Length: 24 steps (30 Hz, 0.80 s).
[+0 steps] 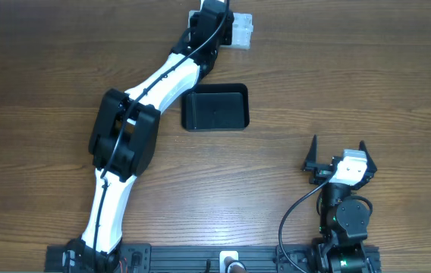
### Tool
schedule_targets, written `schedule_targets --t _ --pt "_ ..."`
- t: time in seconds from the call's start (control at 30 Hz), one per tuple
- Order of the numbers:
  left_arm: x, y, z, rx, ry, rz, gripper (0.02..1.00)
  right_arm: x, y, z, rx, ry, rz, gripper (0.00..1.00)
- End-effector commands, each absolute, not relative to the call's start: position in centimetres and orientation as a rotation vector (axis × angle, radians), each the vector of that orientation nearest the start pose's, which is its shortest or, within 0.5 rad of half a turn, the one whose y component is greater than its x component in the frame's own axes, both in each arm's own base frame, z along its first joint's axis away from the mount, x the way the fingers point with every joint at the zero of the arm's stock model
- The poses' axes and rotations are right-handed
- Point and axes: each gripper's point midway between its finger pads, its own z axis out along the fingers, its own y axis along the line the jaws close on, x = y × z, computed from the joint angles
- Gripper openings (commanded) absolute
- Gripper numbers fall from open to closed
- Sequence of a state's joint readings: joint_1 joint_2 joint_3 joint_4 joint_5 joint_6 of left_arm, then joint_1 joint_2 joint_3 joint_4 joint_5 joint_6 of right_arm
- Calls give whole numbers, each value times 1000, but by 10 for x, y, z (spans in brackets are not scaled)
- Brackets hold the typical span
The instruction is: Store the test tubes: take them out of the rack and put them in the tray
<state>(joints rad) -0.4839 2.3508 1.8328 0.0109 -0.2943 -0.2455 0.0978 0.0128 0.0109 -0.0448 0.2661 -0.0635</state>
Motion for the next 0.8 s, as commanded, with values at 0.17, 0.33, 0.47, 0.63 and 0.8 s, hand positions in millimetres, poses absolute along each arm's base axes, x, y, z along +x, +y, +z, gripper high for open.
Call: schedule_targets --t 0.17,0.33,0.47,0.63,0.8 --pt "612 -265 109 75 2045 -160 343 243 -25 164 86 1616 -208 991" --pt "612 -267 110 81 2044 -172 270 243 -25 164 86 1616 -208 991" --pt "612 -267 110 81 2044 -172 235 243 -25 164 86 1616 -208 993" --pt "611 -270 110 85 2043 -174 169 243 -25 164 86 1616 -208 993" --pt "611 -271 111 87 2040 -177 126 243 -25 164 87 1616 -208 991"
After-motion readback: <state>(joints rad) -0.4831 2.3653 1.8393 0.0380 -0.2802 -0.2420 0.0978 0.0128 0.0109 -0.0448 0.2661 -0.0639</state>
